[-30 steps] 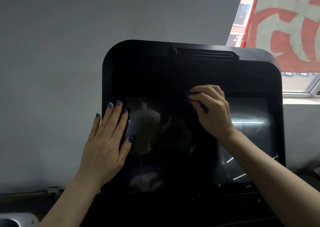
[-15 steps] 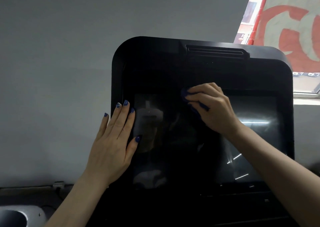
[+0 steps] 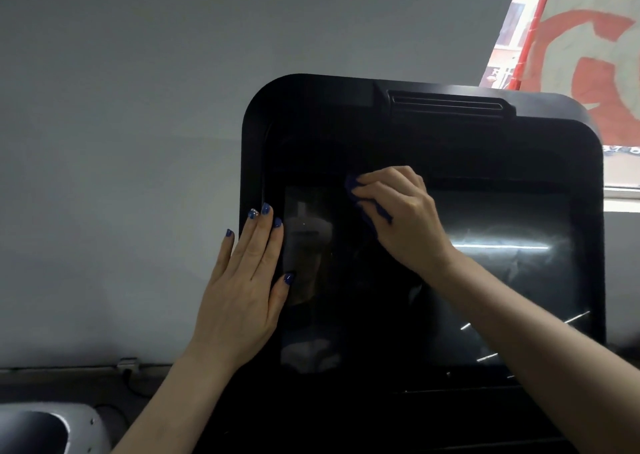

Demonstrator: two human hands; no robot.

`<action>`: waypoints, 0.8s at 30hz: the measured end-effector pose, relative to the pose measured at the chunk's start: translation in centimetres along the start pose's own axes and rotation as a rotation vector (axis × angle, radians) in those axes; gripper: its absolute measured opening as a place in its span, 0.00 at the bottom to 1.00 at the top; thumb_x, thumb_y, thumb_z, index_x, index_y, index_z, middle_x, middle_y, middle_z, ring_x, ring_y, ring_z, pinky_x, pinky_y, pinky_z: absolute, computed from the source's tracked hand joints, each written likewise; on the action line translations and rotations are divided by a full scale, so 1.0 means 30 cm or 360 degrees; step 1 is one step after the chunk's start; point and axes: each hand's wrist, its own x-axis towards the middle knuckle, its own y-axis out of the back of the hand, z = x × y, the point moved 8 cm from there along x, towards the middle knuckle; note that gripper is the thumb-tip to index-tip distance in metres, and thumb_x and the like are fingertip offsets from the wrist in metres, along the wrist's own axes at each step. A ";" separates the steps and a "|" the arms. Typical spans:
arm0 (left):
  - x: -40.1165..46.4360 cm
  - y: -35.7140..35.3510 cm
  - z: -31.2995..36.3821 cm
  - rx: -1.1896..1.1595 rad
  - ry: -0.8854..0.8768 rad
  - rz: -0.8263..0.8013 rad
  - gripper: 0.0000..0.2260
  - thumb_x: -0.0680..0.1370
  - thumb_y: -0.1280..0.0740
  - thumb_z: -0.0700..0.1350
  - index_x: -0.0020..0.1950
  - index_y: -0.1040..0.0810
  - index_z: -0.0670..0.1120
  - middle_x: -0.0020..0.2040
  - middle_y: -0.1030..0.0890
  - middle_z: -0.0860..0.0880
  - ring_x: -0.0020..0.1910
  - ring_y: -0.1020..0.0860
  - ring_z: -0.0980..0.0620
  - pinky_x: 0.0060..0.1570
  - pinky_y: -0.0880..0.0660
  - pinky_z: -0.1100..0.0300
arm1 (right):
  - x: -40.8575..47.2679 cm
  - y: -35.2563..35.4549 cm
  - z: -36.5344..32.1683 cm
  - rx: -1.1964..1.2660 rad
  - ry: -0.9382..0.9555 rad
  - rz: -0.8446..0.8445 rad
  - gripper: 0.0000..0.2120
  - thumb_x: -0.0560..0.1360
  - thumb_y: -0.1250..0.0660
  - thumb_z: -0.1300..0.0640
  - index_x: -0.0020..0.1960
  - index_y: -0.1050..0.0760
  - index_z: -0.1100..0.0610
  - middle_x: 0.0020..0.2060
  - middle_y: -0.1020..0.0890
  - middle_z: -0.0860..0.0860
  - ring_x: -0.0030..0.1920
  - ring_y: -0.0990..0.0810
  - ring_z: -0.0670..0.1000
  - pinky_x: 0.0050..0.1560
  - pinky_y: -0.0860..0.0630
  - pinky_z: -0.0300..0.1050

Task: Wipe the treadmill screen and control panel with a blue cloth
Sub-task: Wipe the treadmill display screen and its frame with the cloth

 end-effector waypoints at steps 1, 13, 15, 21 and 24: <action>-0.003 -0.001 0.000 0.0003 -0.0003 -0.0009 0.28 0.84 0.47 0.50 0.81 0.47 0.40 0.82 0.49 0.43 0.81 0.50 0.45 0.78 0.50 0.46 | 0.002 0.006 0.006 0.0017 0.0047 -0.0050 0.05 0.75 0.28 0.65 0.51 0.17 0.62 0.52 0.17 0.54 0.54 0.22 0.54 0.57 0.28 0.47; -0.025 -0.004 0.004 -0.0068 0.0017 -0.0037 0.28 0.83 0.46 0.48 0.81 0.47 0.40 0.82 0.50 0.43 0.81 0.51 0.45 0.79 0.50 0.46 | 0.062 -0.065 -0.055 0.0019 0.0067 -0.0066 0.06 0.75 0.30 0.65 0.52 0.18 0.62 0.51 0.18 0.54 0.53 0.22 0.55 0.56 0.29 0.49; -0.028 -0.005 0.005 -0.0091 0.0025 -0.0045 0.27 0.83 0.46 0.47 0.81 0.47 0.40 0.83 0.50 0.43 0.81 0.51 0.45 0.79 0.50 0.46 | 0.067 -0.093 -0.087 0.0051 0.0108 -0.0070 0.06 0.76 0.30 0.64 0.52 0.18 0.62 0.51 0.18 0.55 0.54 0.23 0.54 0.58 0.30 0.45; -0.045 -0.002 0.004 -0.0152 0.0046 -0.0040 0.27 0.84 0.47 0.47 0.81 0.48 0.41 0.83 0.51 0.44 0.81 0.51 0.46 0.79 0.52 0.49 | 0.095 -0.120 -0.114 0.0081 0.0151 -0.0131 0.06 0.75 0.29 0.65 0.52 0.17 0.62 0.51 0.18 0.54 0.55 0.23 0.54 0.58 0.28 0.50; -0.051 0.001 0.007 -0.0180 0.0045 -0.0039 0.27 0.84 0.47 0.47 0.81 0.48 0.41 0.83 0.51 0.44 0.81 0.51 0.46 0.79 0.54 0.49 | 0.101 -0.157 -0.167 0.0099 0.0297 -0.0318 0.07 0.75 0.29 0.65 0.52 0.17 0.61 0.52 0.18 0.54 0.56 0.24 0.53 0.59 0.29 0.49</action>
